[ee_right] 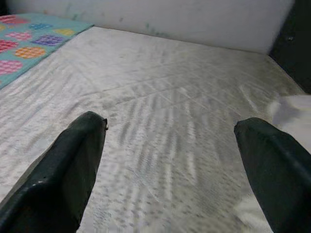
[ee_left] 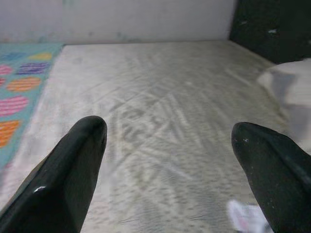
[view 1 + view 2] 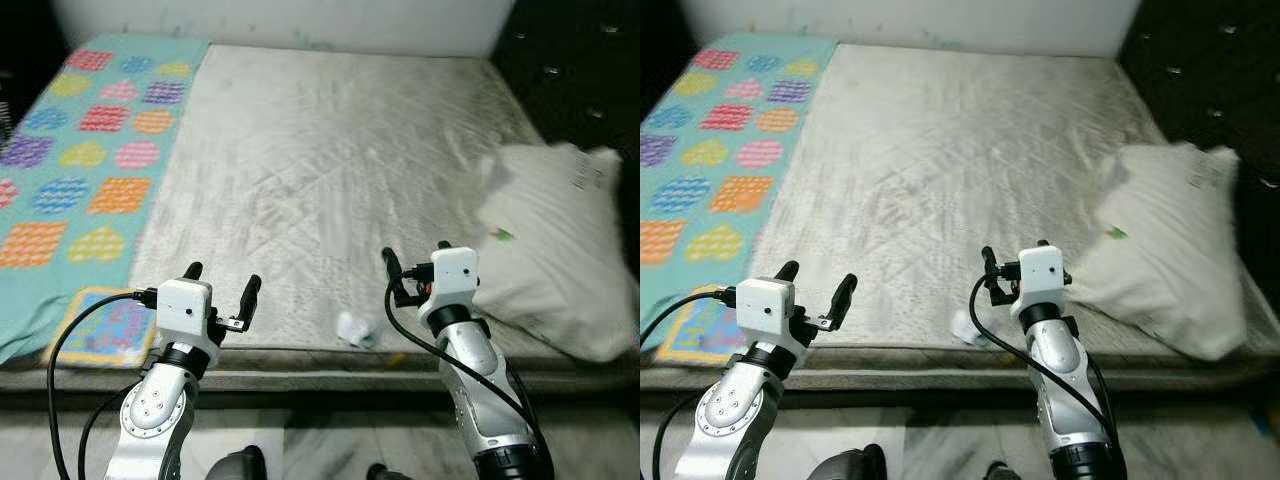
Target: Clean up the room
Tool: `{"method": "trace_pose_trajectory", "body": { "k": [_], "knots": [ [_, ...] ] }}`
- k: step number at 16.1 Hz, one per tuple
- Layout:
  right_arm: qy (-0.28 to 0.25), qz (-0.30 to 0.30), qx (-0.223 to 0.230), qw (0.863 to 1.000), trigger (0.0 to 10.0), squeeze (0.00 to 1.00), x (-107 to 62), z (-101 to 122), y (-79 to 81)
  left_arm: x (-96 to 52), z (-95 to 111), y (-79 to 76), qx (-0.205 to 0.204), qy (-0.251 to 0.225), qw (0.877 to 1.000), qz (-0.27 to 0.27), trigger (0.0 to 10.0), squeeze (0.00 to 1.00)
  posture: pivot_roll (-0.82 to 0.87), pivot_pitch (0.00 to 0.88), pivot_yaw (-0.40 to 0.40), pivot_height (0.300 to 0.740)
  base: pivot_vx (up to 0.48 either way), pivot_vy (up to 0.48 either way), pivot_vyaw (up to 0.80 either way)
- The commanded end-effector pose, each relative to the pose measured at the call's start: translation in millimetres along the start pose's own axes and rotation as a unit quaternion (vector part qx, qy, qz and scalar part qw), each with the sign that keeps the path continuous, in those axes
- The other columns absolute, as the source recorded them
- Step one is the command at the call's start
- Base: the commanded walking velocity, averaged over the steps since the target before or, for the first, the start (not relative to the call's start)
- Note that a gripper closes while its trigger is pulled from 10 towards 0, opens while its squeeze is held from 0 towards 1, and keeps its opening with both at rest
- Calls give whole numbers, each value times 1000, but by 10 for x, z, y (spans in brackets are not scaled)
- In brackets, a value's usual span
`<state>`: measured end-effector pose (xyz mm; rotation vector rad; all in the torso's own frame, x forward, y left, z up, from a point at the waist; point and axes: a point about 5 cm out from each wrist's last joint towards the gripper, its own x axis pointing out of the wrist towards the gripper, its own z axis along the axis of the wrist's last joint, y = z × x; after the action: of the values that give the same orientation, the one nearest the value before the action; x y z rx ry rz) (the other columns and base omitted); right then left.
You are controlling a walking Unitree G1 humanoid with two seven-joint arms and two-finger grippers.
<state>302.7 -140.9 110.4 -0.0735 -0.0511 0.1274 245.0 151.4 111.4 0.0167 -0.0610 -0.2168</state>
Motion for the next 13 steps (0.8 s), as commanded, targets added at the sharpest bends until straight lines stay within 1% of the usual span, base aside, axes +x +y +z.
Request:
{"method": "trace_pose_trajectory", "body": {
  "k": [1,9,10,12,13],
  "knots": [
    [4,-8,-1,1000,10000,0,-20,-13,-68,17,9,-32,-3,-3,1000,-9,10000,0,40,188,-44,740,255,0,0],
    [3,-5,-3,1000,10000,0,-28,-13,-63,11,5,-45,-5,-2,1000,-14,10000,0,38,183,-44,740,282,0,0],
    [3,-4,-3,1000,10000,0,-28,-14,-63,10,5,-46,-5,-2,1000,-14,10000,0,39,183,-42,740,0,0,0],
    [3,-4,-4,1000,10000,0,-28,-16,-63,12,3,-54,-1,-4,1000,-18,10000,0,40,181,-44,740,281,0,0],
    [3,-3,-4,1000,10000,0,-27,-15,-62,12,0,-48,-2,-1,1000,-13,10000,0,40,181,-44,740,0,0,0]
  ]
}}
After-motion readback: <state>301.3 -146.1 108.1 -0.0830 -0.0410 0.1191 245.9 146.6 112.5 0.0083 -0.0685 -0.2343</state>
